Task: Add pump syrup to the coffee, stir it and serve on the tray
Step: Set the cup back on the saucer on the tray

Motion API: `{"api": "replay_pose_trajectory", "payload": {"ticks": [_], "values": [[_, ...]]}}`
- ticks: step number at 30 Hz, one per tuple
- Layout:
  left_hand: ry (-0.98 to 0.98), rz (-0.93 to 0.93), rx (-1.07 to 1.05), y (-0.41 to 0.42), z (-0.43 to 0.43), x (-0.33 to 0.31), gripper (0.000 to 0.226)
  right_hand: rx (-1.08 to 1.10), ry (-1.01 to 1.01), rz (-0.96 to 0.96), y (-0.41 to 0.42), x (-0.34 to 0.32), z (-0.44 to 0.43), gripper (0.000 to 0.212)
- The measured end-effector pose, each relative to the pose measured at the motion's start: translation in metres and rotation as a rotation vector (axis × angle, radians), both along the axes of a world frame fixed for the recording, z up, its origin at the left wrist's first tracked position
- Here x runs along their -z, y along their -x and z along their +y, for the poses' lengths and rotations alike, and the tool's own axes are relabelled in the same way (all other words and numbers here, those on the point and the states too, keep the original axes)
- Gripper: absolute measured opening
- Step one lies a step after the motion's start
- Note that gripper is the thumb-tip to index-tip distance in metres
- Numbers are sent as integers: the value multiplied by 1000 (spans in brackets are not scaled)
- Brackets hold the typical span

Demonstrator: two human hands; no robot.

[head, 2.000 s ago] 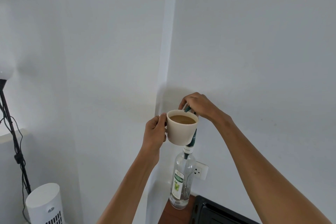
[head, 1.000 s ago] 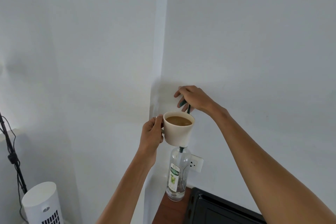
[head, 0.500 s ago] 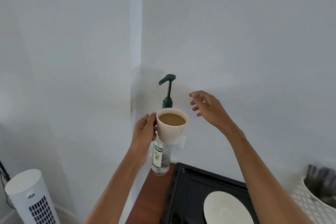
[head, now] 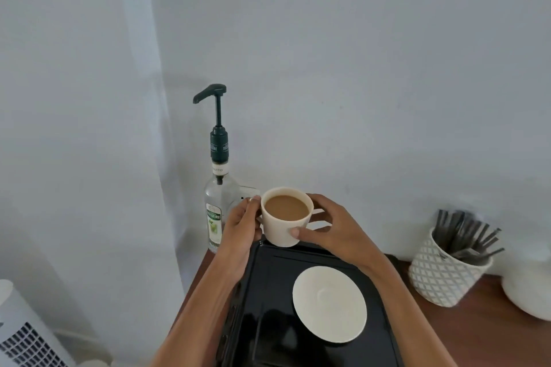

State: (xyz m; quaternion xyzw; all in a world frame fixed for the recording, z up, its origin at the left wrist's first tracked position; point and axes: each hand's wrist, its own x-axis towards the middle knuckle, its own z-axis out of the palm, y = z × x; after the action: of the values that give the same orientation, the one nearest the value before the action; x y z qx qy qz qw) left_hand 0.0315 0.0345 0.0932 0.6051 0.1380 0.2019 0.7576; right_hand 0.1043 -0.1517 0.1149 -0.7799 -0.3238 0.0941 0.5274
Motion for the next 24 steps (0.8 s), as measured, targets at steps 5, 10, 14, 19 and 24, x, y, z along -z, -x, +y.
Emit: {"api": "replay_pose_trajectory", "payload": {"ticks": [5,10,14,19,24], "values": [[-3,30,78,-10,-22,20,32,42,-21,8,0,18,-30,64],[5,53,182,-11,-43,42,30,84,8,39,1,39,-57,68],[8,92,237,-12,-57,58,28,91,3,61,5,55,-74,67],[8,151,282,-9,-71,80,37,124,0,99,10,77,-90,68],[-51,210,343,-7,-77,97,26,145,32,138,11,102,-102,71]]}}
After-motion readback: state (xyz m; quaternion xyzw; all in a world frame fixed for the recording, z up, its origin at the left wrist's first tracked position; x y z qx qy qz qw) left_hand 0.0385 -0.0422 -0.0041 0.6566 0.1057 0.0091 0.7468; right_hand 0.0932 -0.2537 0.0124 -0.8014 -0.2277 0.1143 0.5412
